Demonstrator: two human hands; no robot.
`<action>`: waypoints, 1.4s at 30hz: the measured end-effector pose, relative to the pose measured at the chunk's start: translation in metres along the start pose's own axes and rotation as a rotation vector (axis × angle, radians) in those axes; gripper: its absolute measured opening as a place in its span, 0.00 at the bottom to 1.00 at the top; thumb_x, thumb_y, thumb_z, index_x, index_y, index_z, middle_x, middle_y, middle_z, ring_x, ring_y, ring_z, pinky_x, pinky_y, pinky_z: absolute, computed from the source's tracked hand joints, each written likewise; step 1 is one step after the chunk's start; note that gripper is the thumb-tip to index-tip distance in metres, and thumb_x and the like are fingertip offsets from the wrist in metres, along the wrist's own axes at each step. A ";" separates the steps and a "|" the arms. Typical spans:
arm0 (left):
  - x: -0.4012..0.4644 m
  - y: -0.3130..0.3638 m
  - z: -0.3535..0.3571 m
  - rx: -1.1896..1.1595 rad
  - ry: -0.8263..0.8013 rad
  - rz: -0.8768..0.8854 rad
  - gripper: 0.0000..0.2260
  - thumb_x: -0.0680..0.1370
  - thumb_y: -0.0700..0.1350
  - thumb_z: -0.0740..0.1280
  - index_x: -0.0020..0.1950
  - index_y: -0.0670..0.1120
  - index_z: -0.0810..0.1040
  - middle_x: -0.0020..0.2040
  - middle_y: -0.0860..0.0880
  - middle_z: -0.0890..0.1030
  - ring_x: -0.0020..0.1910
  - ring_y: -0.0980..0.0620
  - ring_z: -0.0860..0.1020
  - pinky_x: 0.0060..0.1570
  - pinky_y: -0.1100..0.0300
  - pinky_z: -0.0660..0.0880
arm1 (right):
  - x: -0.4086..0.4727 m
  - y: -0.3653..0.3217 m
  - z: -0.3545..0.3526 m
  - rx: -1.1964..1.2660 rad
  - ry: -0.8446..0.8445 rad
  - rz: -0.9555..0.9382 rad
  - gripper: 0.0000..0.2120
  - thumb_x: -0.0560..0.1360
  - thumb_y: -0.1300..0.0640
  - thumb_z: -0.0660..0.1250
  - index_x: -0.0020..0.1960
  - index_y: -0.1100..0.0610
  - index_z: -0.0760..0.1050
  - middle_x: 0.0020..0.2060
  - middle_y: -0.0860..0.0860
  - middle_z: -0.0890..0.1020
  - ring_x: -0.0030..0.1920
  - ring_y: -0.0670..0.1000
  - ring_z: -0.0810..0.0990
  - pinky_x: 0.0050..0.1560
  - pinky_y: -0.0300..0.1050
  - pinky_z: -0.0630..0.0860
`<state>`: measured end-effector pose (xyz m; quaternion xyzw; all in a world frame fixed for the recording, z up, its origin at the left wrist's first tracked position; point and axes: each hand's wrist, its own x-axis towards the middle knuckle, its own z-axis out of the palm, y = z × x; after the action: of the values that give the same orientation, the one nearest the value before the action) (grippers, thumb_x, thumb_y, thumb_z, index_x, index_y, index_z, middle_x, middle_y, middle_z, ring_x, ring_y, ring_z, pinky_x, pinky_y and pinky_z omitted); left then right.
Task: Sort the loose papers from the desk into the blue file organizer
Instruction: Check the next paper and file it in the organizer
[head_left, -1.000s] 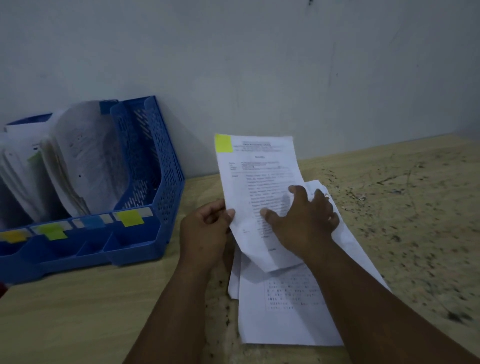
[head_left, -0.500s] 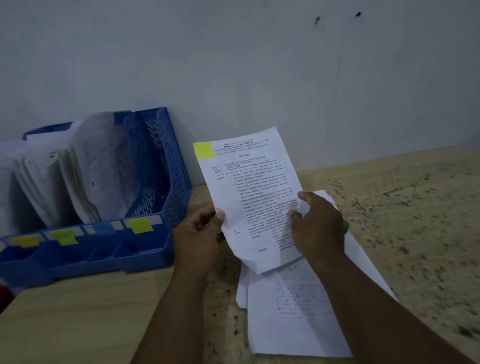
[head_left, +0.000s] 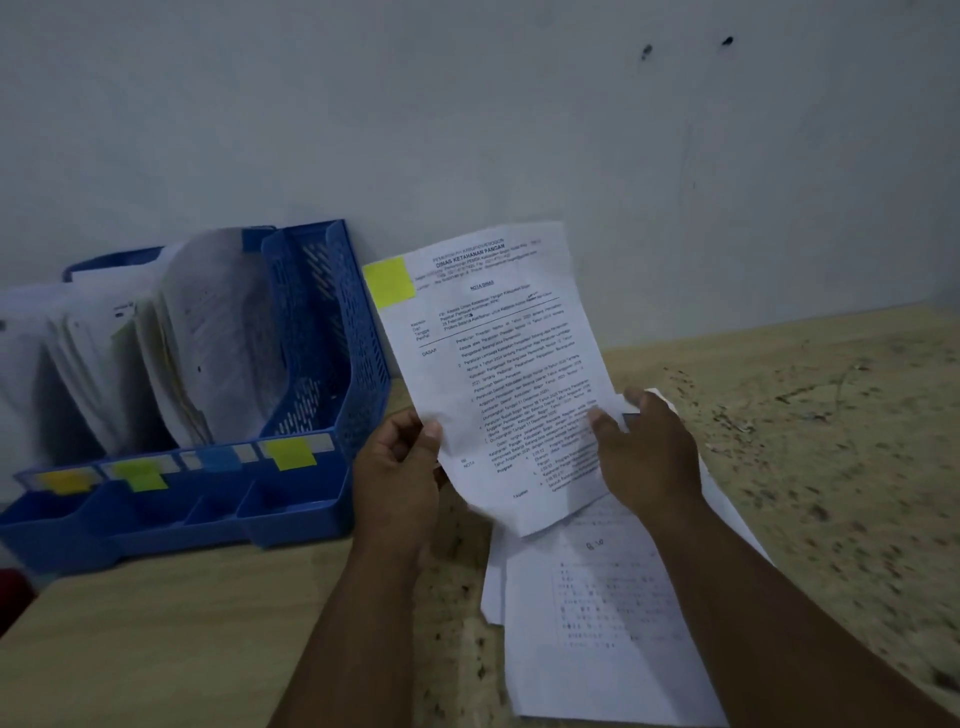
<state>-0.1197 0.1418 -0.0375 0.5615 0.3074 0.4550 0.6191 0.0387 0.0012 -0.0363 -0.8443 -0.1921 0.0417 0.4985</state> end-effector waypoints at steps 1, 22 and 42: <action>-0.001 0.002 0.000 -0.019 0.004 -0.005 0.05 0.81 0.39 0.68 0.53 0.47 0.83 0.49 0.49 0.87 0.53 0.43 0.84 0.53 0.45 0.82 | 0.002 0.001 0.000 -0.006 0.027 -0.027 0.18 0.80 0.45 0.64 0.64 0.54 0.78 0.58 0.52 0.83 0.54 0.56 0.80 0.51 0.45 0.72; -0.013 0.057 -0.024 0.046 0.212 0.213 0.05 0.81 0.47 0.68 0.52 0.58 0.81 0.43 0.62 0.85 0.42 0.62 0.83 0.38 0.68 0.79 | -0.025 -0.053 0.041 0.173 -0.080 -0.287 0.12 0.81 0.49 0.64 0.64 0.43 0.72 0.51 0.40 0.81 0.45 0.40 0.79 0.39 0.35 0.73; 0.041 0.104 -0.072 0.080 0.517 0.486 0.12 0.85 0.49 0.61 0.62 0.65 0.77 0.50 0.65 0.79 0.50 0.62 0.79 0.48 0.61 0.78 | -0.028 -0.195 0.141 0.342 -0.599 -0.491 0.29 0.81 0.55 0.66 0.79 0.48 0.58 0.68 0.43 0.70 0.64 0.42 0.71 0.68 0.35 0.67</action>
<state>-0.1902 0.2047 0.0563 0.5082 0.3291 0.7036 0.3719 -0.0792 0.1912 0.0570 -0.6290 -0.5143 0.1967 0.5487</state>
